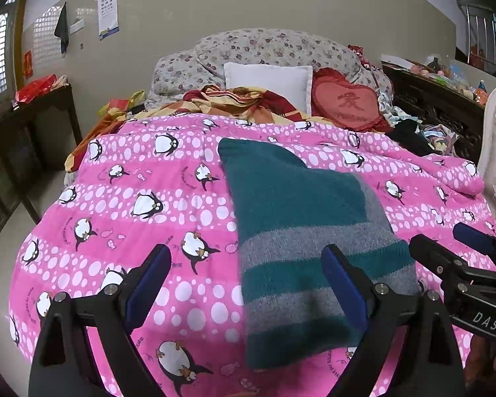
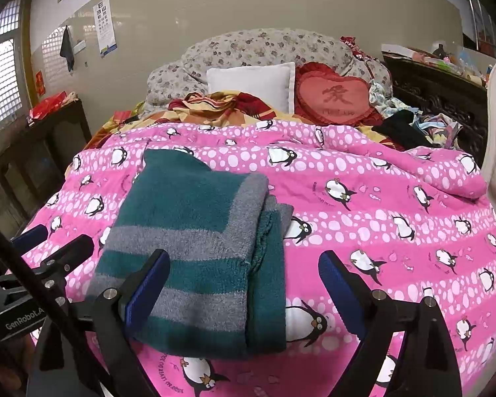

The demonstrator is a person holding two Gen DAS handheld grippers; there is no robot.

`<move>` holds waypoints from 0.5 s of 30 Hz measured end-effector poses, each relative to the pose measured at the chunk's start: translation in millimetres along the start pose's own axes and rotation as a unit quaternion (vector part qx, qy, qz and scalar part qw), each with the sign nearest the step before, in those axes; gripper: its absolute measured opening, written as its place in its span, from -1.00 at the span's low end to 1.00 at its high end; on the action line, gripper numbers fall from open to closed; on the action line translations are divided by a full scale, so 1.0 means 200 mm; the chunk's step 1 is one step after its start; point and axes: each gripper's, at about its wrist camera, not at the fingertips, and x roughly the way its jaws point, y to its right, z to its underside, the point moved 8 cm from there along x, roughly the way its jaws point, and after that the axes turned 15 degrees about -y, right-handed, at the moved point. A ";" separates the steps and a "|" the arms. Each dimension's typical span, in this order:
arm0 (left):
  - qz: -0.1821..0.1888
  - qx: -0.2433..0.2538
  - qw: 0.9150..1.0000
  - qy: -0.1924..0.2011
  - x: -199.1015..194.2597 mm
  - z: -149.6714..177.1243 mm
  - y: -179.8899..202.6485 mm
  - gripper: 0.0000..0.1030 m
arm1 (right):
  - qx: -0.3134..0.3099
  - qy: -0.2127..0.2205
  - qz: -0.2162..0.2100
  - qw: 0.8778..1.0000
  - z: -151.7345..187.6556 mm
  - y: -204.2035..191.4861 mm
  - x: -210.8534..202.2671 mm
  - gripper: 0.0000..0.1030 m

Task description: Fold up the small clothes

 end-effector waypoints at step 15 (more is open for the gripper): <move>-0.003 -0.002 1.000 0.000 0.01 0.01 -0.01 0.78 | -0.002 -0.004 -0.002 1.000 0.01 -0.02 0.02 0.83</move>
